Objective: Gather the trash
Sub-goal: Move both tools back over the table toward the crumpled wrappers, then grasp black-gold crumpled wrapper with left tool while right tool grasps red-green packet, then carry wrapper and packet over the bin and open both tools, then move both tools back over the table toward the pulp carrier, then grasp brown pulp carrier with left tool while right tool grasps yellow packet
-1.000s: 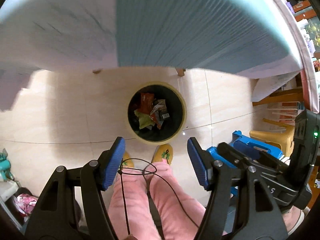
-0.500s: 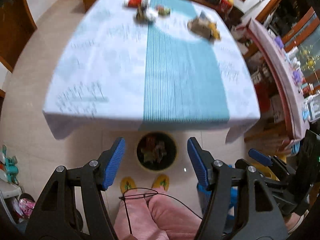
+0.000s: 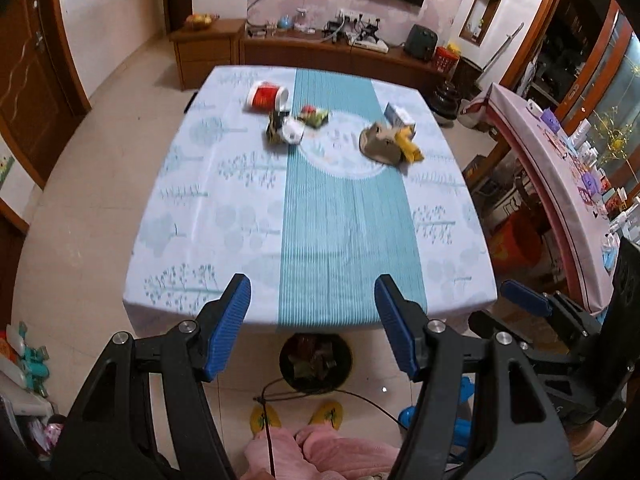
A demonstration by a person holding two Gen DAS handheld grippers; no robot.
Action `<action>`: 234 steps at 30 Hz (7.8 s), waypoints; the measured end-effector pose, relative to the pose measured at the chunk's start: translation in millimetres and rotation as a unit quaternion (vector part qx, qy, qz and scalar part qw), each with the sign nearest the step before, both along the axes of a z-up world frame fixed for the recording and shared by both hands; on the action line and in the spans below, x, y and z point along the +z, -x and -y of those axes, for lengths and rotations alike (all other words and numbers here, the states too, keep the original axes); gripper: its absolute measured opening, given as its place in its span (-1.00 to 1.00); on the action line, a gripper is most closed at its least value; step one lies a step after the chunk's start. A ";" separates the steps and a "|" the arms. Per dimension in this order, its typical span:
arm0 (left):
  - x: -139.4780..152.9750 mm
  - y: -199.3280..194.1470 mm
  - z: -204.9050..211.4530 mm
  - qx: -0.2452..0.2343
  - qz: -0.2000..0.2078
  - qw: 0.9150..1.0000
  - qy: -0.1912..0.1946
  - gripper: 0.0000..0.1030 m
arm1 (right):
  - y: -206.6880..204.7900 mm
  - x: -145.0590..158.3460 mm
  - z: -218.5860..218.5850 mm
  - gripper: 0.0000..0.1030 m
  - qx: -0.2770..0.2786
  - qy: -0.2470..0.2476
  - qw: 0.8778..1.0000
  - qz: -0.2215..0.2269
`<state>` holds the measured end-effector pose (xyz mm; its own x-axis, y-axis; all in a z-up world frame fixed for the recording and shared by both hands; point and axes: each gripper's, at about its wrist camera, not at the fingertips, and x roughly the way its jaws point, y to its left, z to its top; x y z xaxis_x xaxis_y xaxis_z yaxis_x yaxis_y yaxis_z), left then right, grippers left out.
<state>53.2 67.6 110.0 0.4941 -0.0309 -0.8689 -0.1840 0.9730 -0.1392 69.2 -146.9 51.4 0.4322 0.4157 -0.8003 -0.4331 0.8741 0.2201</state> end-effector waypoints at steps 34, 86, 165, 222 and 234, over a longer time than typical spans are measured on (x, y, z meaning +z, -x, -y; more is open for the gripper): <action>-114.4 -378.4 -119.8 -0.042 -0.097 0.994 -0.005 0.19 | -375.0 -19.8 -115.5 -0.06 -0.080 0.002 0.997 -0.017; -171.5 -237.8 -104.5 -0.007 -0.143 0.987 0.076 -0.18 | -256.1 -158.2 -101.9 -0.90 -0.054 -0.061 0.986 -0.143; -455.8 48.1 37.6 -0.040 -0.237 0.969 0.055 0.42 | 60.0 -469.2 36.8 -0.32 -0.141 0.002 0.939 -0.314; 123.7 -169.6 -22.8 -0.115 0.023 0.993 0.011 0.42 | -183.3 182.9 -8.8 -0.11 -0.099 0.031 0.994 0.037; 35.7 -300.6 12.5 -0.088 -0.018 0.996 0.031 0.42 | -318.3 64.5 12.9 -0.11 -0.014 0.088 0.996 -0.018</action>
<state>353.7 55.1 145.7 0.4450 -0.1680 -0.8796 -0.0179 0.9804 -0.1963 387.5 -159.8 116.0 0.4121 0.2550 -0.8747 -0.4020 0.9124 0.0766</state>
